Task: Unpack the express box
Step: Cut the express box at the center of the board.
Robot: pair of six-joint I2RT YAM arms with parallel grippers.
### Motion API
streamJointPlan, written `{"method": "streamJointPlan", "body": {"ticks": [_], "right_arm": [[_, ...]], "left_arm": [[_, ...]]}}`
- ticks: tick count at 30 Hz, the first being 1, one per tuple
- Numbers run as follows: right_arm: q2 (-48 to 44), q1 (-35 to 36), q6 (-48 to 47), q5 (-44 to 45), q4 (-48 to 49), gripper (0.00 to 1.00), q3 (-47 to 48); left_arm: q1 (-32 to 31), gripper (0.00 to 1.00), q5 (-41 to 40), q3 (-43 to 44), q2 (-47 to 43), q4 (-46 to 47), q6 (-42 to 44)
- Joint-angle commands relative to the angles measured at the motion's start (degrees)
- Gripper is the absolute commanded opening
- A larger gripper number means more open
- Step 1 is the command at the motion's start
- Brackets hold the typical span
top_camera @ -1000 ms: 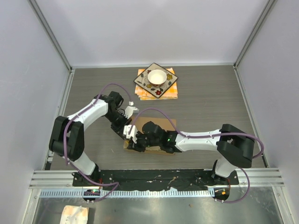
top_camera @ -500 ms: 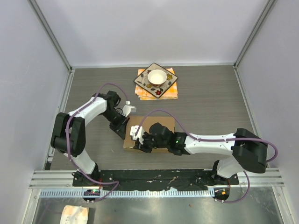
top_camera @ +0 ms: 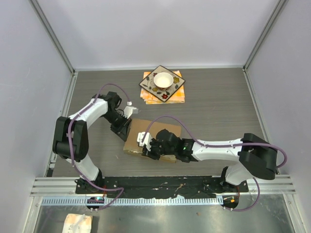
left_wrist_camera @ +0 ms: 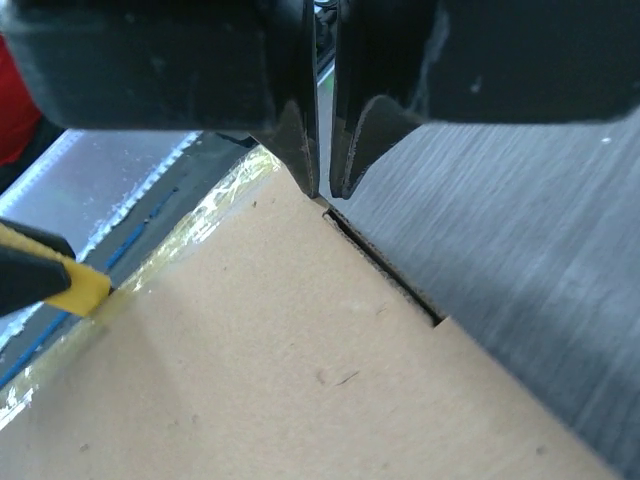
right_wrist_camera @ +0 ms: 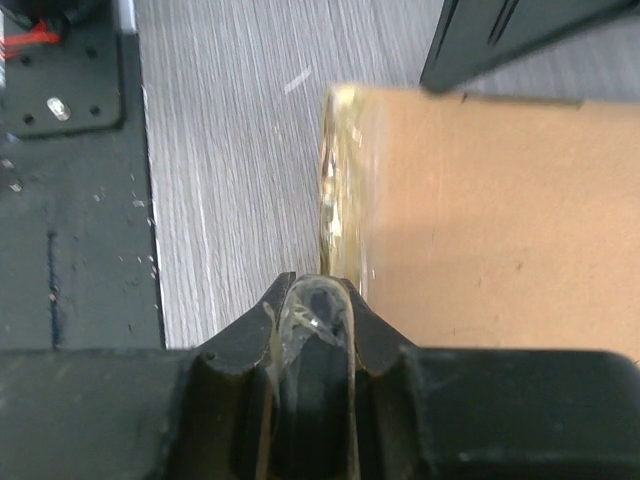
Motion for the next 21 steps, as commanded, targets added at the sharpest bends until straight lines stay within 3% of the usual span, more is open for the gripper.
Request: {"method": "streamJointPlan", "body": {"ticks": [1,8,16,21], "right_arm": [[3.12,-0.38,0.81,-0.40,1.68,0.01,-1.28],[4.37,-0.21,4.94,-1.28,6.34,0.01,-1.02],[-0.91,0.23,2.31,-0.31,7.22,0.01,4.43],[0.05,0.32,-0.86,-1.27,10.90,0.01,4.35]], "left_arm": [[1.59,0.15,-10.35,1.72,-1.18,7.88,3.90],[1.50,0.31,-3.76,6.29,-4.52,3.31,2.24],[1.50,0.38,-0.42,4.90,-9.97,1.72,0.47],[1.23,0.41,-0.33,0.32,-7.96,4.61,0.47]]}}
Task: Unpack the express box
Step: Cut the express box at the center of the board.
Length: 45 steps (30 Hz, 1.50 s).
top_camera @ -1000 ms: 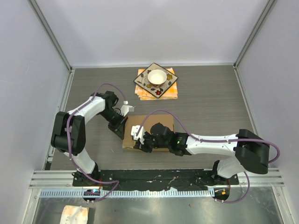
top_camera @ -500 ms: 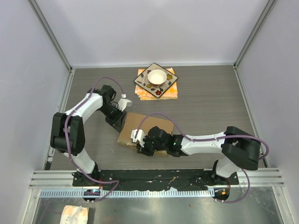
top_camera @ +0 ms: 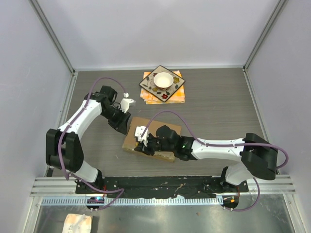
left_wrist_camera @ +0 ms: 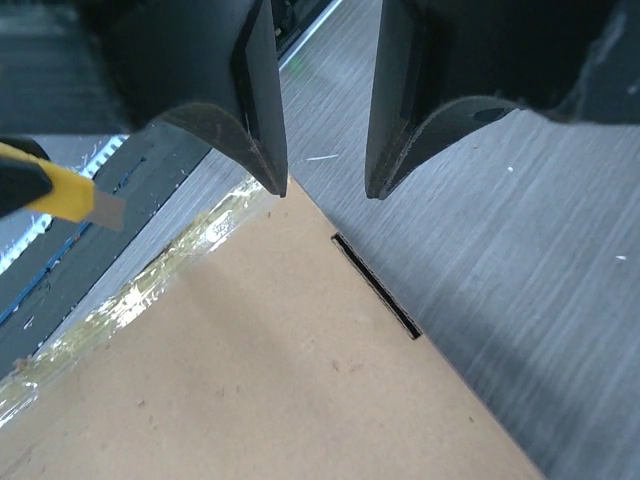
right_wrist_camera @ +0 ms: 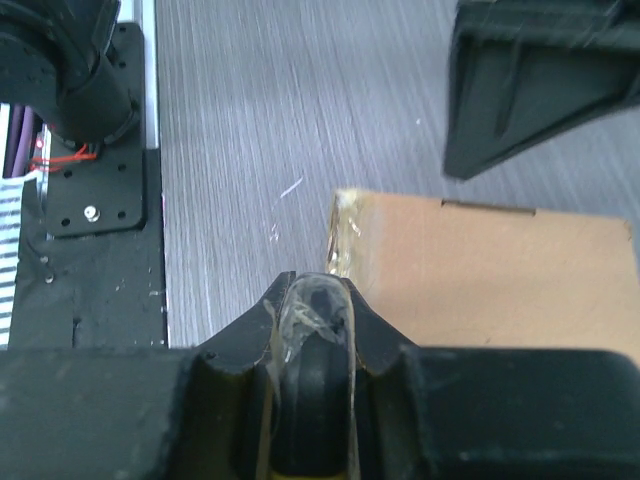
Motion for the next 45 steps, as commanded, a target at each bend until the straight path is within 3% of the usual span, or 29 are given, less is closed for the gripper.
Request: {"method": "streamJointPlan", "body": {"ticks": [1,17,45], "right_arm": [[-0.38,0.30,-3.17,-1.14,6.19,0.01,2.05],[6.74,0.21,-3.44,-3.61,9.97,0.01,4.34],[6.39,-1.46,-4.50,-2.46,7.25,0.01,2.93]], "left_arm": [[-0.08,0.41,1.75,-3.00,2.57,2.17,-0.36],[-1.22,0.39,-0.88,-6.87,5.75,5.69,1.58],[-1.13,0.36,-4.75,-8.02,4.87,7.10,2.63]]}}
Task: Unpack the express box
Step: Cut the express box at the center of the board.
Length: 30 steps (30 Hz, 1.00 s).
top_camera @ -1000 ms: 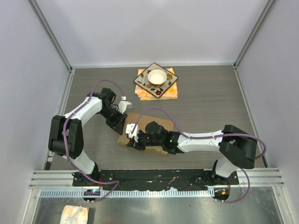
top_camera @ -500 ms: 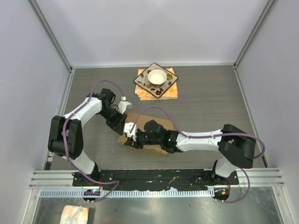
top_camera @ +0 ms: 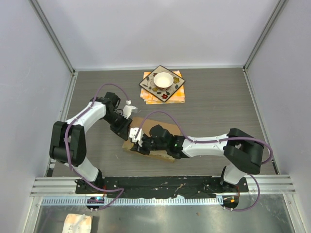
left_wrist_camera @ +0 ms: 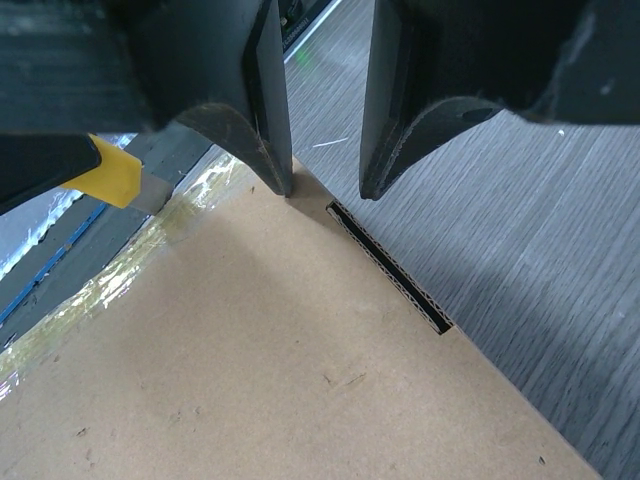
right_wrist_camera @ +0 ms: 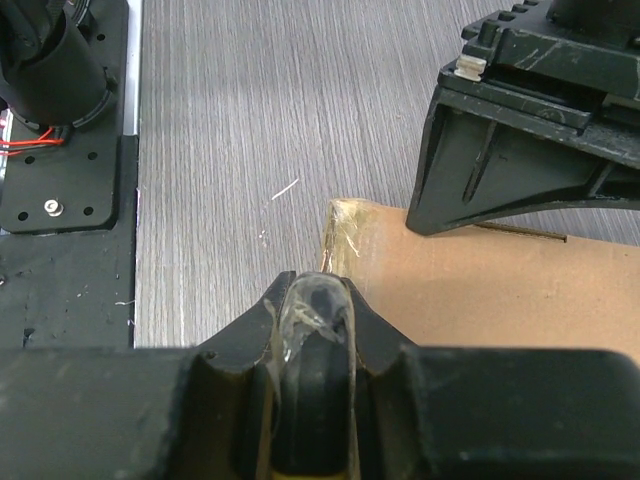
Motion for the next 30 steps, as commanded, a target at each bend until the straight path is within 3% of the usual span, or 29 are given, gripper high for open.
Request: {"method": "streamJointPlan", "body": {"ticks": [1,30], "right_arm": [[-2.77,-0.63,-0.89,0.64,1.56,0.01,-0.41],[-2.25,-1.51,-3.17,1.52,-0.80,0.01,0.81]], "left_arm": [[-0.21,0.36,-5.17,-1.72,-0.11,3.32,2.56],[-0.21,0.35,-4.47,-3.30,0.15,4.81,2.65]]}}
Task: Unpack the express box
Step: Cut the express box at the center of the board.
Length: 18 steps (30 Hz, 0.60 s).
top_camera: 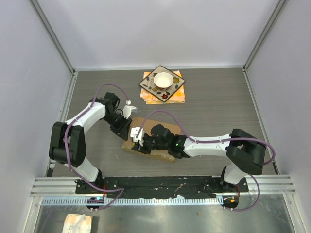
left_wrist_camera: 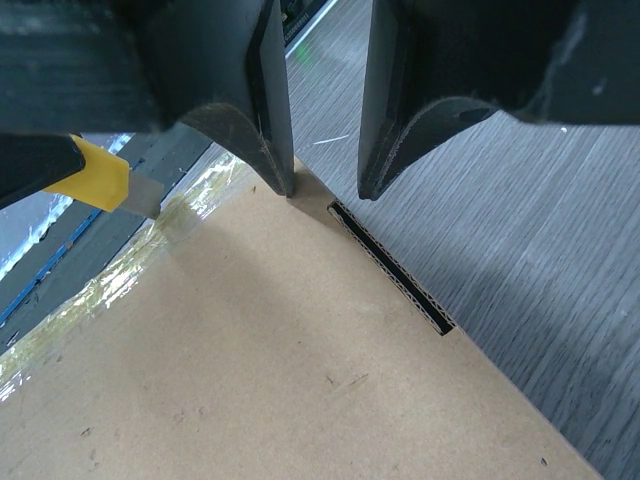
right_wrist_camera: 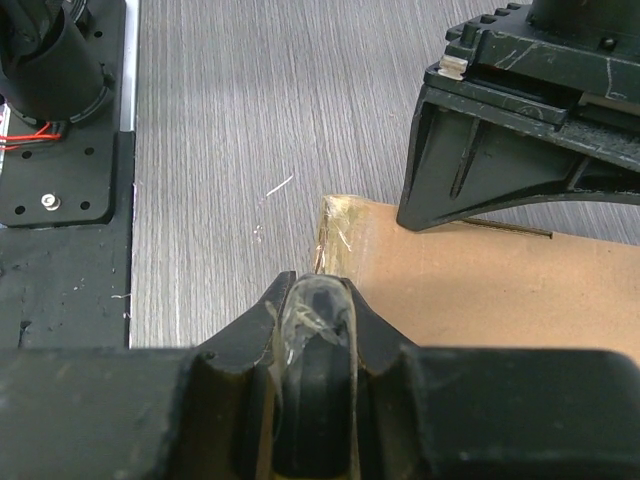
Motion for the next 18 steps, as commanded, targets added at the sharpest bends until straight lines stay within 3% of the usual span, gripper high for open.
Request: {"method": "streamJointPlan", "body": {"ticks": [1,18], "right_arm": [[-0.76,-0.66,-2.95,1.58,-0.22,0.01,1.69],[4.60,-0.57,-3.49,1.85,-5.67,0.01,2.57]], "left_arm": [[-0.21,0.34,-4.92,-2.60,0.59,3.89,2.59],[-0.21,0.36,-5.54,-2.61,-0.11,3.72,2.85]]}}
